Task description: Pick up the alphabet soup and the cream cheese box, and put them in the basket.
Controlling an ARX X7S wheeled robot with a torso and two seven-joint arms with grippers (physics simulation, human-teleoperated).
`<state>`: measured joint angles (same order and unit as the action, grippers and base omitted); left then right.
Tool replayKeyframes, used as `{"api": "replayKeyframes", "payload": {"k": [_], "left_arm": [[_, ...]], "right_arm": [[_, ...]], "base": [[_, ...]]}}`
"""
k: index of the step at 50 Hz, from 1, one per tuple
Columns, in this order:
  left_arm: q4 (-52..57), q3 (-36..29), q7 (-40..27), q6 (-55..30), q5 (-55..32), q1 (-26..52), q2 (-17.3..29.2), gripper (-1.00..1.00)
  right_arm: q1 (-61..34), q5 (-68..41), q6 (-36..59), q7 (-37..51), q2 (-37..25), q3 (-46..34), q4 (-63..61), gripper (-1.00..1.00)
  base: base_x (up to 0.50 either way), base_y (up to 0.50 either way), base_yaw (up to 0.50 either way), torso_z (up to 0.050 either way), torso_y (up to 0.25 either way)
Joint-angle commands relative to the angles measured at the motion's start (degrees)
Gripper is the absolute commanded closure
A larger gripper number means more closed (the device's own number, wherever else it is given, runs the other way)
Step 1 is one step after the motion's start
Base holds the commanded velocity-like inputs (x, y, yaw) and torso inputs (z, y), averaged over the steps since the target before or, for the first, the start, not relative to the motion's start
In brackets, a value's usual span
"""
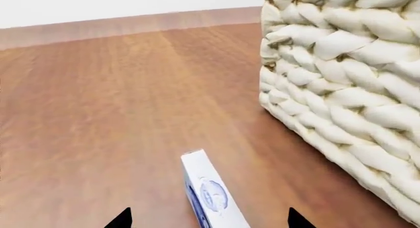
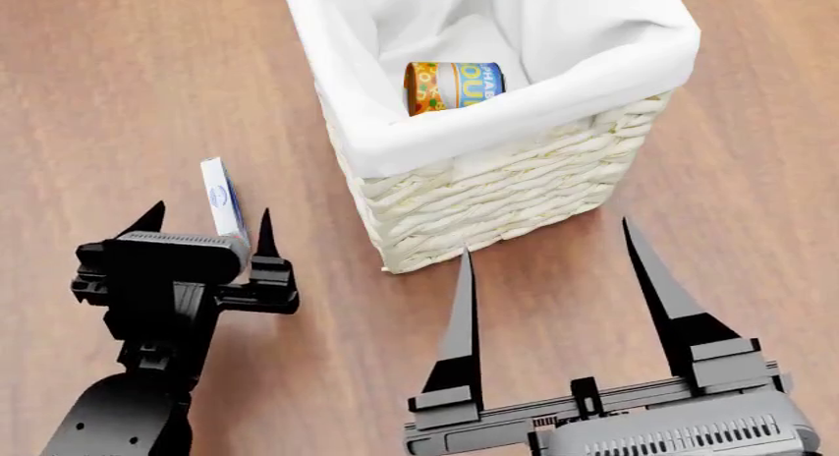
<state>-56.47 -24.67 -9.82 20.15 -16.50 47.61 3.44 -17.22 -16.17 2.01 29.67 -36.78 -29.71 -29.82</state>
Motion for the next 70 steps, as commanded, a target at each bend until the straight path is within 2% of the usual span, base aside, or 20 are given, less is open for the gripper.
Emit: {"api": "replayKeyframes", "payload": {"k": [1,8,9,23,31,37,40,52,58,61,62,65,67,69,70], "left_arm": [[-16.0,0.58,1.9,8.29,-0.4,5.85,-2.72,-1.0],[-18.29,0.56,2.5,9.44,-0.93,6.69,-3.09,-1.0],[-18.28,0.59,2.57,9.38,-1.04,6.66,-3.09,1.0],[-18.1,0.89,3.47,9.93,-1.46,6.68,-2.84,1.0],[-17.27,1.22,3.72,10.07,-1.36,10.6,-1.83,1.0],[-11.28,1.36,2.69,7.04,-1.83,12.77,0.07,1.0],[-4.98,1.39,1.83,3.19,-2.51,13.65,1.56,1.0],[11.41,1.5,1.15,-6.39,-4.19,23.91,4.69,1.0],[9.97,2.15,4.68,-7.65,-5.94,31.41,4.61,1.0],[3.82,1.84,9.98,-8.43,-7.06,37.13,3.52,1.0],[-1.71,1.36,13.08,-9.52,-7.57,40.97,2.26,1.0],[-11.21,1.32,17.47,-6.93,-7.63,46.39,-0.07,1.0],[-18.07,0.92,24.45,-7.25,-7.82,51.55,-2.13,1.0],[-18.39,0.73,26.81,-9.09,-7.25,53.13,-2.53,1.0],[-18.42,0.05,24.97,-10.97,-5.78,54.34,-2.7,1.0]], "right_arm": [[0.41,-0.42,-0.29,0.13,-0.1,0.24,0.03,-1.0],[-0.09,-0.4,-0.08,-0.1,0.26,-0.06,0.32,-1.0],[-0.02,-0.33,-0.17,-0.12,0.27,-0.11,0.37,-1.0],[-0.02,-0.24,-0.46,-0.39,0.55,-0.5,0.82,-1.0],[0.01,-0.45,-0.43,-0.39,0.58,-0.51,0.69,-1.0],[-0.04,-0.29,-0.72,-0.74,0.73,-0.91,0.7,-1.0],[0.03,-0.53,-0.76,-0.72,0.65,-0.8,0.45,-1.0],[0.36,-0.71,-1.22,-0.54,0.53,-0.47,0.8,-1.0],[0.54,-0.92,-1.55,-0.48,0.38,-0.13,1.3,-1.0],[0.76,-0.94,-1.9,-0.55,0.32,-0.08,1.69,-1.0],[0.78,-0.95,-1.81,-0.49,0.29,-0.08,1.51,-1.0],[0.83,-1.0,-1.9,-0.49,0.31,-0.06,1.58,-1.0],[0.84,-0.87,-2.02,-0.59,0.4,-0.19,1.94,-1.0],[0.68,-0.93,-1.7,-0.56,0.34,-0.17,1.74,-1.0],[0.63,-0.96,-1.65,-0.48,0.29,-0.05,1.68,-1.0]], "base": [[0.0,0.0,0.0,0.0,0.0],[0.0,0.0,0.0,0.0,0.0],[0.0,0.0,0.0,0.0,0.0],[0.0,0.0,0.0,0.0,0.0],[0.0,0.0,0.0,0.0,0.0],[0.0,0.0,0.0,0.0,0.0],[0.0,0.0,0.0,0.0,0.0],[0.0,0.0,0.0,0.0,0.001],[0.0,0.0,0.0,0.0,0.002],[0.0,0.0,0.0,0.0,0.0],[0.0,0.0,0.0,0.0,0.0],[0.0,0.0,0.0,0.0,0.0],[0.0,0.0,0.0,0.0,0.0],[0.0,0.0,0.0,0.0,0.005],[0.0,0.0,0.0,0.0,0.0]]}}
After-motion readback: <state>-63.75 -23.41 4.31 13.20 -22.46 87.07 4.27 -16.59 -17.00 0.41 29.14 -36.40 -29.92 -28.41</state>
